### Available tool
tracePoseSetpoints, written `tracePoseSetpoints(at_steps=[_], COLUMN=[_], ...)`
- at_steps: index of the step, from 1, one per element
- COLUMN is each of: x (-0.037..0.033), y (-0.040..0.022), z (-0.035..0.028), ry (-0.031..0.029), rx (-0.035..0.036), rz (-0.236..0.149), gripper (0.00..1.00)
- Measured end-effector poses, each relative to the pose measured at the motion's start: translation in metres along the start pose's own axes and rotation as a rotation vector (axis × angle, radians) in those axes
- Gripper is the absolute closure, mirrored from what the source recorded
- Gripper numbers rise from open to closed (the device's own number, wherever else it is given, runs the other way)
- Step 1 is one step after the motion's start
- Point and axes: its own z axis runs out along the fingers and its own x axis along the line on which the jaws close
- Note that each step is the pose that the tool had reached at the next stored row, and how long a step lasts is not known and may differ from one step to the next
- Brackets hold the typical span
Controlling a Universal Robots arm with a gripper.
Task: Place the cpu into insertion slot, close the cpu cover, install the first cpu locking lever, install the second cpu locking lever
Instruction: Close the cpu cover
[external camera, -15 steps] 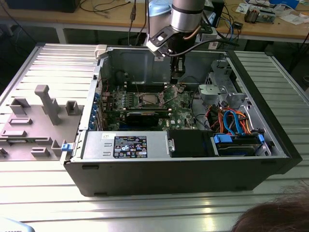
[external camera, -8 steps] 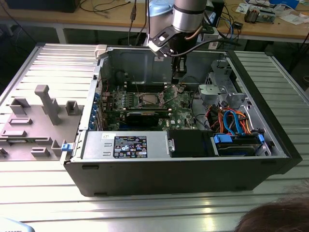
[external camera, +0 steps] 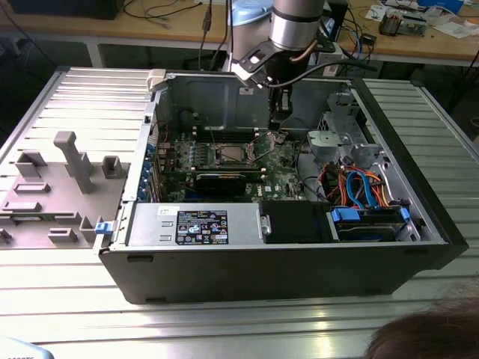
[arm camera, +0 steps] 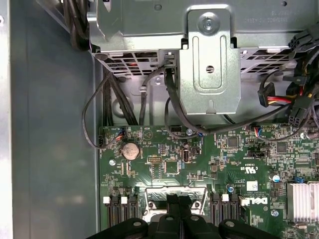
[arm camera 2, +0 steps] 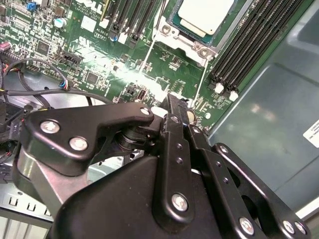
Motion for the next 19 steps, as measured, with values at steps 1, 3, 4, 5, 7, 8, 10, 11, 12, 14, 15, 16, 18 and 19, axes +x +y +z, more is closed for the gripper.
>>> tracePoseSetpoints(at_steps=[1, 3, 4, 5, 7, 8, 10, 11, 12, 14, 15, 16, 18, 19], x=[0.0000, 0.0000, 0.0000, 0.0000, 0.0001, 0.0001, 0.0001, 0.0001, 0.0001, 0.0001, 0.0001, 0.0001, 0.0001, 0.0001], y=[0.0003, 0.0013, 0.0017, 0.0026, 0.0035, 0.0042, 0.0047, 0.0051, 0.0054, 0.0068, 0.0072, 0.0076, 0.0083, 0.0088], z=[0.0000, 0.0000, 0.0000, 0.0001, 0.0001, 0.0001, 0.0001, 0.0001, 0.0001, 0.0001, 0.0002, 0.0002, 0.0002, 0.0002], ry=[0.0000, 0.0000, 0.0000, 0.0000, 0.0000, 0.0000, 0.0000, 0.0000, 0.0000, 0.0000, 0.0001, 0.0000, 0.0000, 0.0000], rx=[0.0000, 0.0000, 0.0000, 0.0000, 0.0000, 0.0000, 0.0000, 0.0000, 0.0000, 0.0000, 0.0000, 0.0000, 0.0000, 0.0000], rz=[0.000, 0.000, 0.000, 0.000, 0.000, 0.000, 0.000, 0.000, 0.000, 0.000, 0.000, 0.000, 0.000, 0.000], gripper=[0.89, 0.89, 0.89, 0.89, 0.89, 0.89, 0.89, 0.89, 0.89, 0.89, 0.89, 0.89, 0.89, 0.89])
